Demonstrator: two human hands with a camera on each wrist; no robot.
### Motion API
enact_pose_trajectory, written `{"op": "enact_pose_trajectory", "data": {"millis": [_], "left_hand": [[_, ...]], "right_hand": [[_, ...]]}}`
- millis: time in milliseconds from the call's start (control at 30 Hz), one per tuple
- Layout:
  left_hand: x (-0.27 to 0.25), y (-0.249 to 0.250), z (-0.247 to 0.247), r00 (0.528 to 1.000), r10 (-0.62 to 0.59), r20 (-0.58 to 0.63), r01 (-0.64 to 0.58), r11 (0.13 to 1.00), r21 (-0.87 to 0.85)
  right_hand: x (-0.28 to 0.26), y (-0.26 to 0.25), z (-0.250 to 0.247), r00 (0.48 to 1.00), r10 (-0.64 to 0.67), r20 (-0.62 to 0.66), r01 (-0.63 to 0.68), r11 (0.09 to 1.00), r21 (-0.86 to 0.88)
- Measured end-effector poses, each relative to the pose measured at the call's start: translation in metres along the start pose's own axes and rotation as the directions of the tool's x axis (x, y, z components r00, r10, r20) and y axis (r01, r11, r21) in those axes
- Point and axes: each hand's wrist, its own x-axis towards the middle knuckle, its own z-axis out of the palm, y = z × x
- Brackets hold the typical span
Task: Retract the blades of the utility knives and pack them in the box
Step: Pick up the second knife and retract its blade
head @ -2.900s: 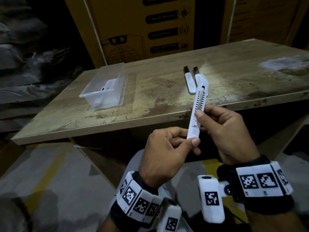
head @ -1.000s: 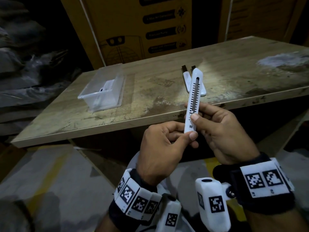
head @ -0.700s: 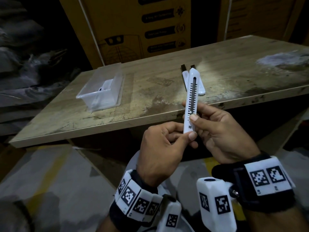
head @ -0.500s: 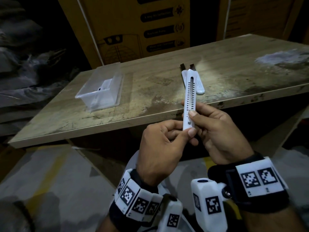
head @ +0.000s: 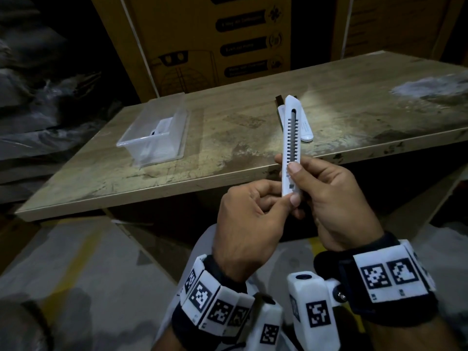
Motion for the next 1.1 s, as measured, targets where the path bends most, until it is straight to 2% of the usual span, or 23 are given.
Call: {"op": "enact_pose_trajectory", "data": {"millis": [233, 600, 867, 1100], "left_hand": [[-0.002, 0.000, 0.003, 1.000, -0.011, -0.008, 0.011, 1.000, -0.011], [-0.001, 0.003, -0.002, 1.000, -0.012, -0.014, 0.013, 0.998, 0.057], [0.003, 0.006, -0.011, 1.000, -0.006, 0.014, 0.005, 0.997, 0.077], [0.003, 0.008, -0.017, 1.000, -0.006, 0.018, 0.005, 0.998, 0.061]], "right_hand": [[0.001, -0.002, -0.005, 0.998, 0.016, 0.060, -0.013, 0.999, -0.042], [0.005, 0.004, -0.007, 0.994, 0.035, 0.107, -0.038, 0.999, 0.027], [0.004, 0.005, -0.006, 0.997, -0.044, 0.069, 0.048, 0.997, -0.066], [0.005, 0.006, -0.004, 0.992, -0.095, 0.084, 0.104, 0.987, -0.119]]}}
